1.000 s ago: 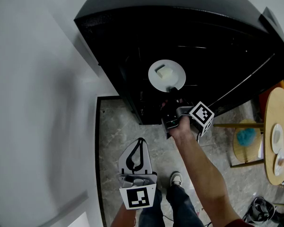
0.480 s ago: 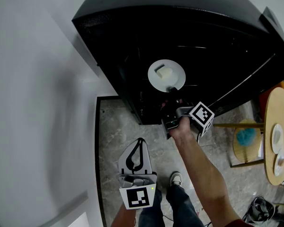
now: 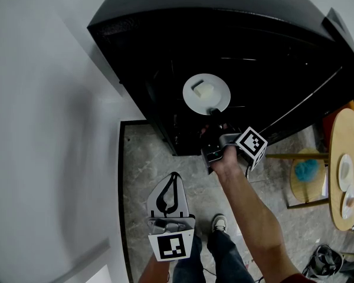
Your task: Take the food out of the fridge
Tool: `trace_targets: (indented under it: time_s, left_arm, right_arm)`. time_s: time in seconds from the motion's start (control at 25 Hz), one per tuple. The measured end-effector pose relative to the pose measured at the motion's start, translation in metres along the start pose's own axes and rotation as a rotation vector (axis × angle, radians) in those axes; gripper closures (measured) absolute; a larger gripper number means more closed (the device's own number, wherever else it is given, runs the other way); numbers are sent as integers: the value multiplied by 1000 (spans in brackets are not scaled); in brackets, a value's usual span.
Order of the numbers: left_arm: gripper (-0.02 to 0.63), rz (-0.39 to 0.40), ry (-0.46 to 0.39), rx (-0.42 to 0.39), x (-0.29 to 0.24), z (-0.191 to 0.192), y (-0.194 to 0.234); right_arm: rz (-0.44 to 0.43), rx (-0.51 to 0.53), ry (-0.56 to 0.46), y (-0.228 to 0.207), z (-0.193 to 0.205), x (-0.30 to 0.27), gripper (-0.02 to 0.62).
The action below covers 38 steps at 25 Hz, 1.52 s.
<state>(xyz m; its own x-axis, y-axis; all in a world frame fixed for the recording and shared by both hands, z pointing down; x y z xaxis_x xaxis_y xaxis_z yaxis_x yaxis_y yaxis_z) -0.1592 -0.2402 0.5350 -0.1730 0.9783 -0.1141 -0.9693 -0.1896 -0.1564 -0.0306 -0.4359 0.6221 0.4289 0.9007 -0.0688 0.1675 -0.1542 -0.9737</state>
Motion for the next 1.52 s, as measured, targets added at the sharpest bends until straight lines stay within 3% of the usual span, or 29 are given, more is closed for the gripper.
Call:
trace_targets:
  time_s: [1.52]
  left_arm:
    - [592,6,-11,-3,-3,-3,-4]
  right_arm:
    - [-53,5,41,18,19,36,561]
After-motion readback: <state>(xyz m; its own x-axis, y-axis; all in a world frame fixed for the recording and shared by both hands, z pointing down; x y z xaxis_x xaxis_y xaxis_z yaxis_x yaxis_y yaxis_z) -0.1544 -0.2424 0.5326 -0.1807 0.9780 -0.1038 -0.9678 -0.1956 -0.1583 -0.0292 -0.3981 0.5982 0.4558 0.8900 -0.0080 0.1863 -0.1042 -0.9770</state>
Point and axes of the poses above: the fingertips, and each gripper's own axes: x backward along the fingers, y to its left, z out of its underside, the point moved 2 cm from there along x, backward along the fingers, and after that the axes turned 12 degrees about -x, right-handed, at the moved point
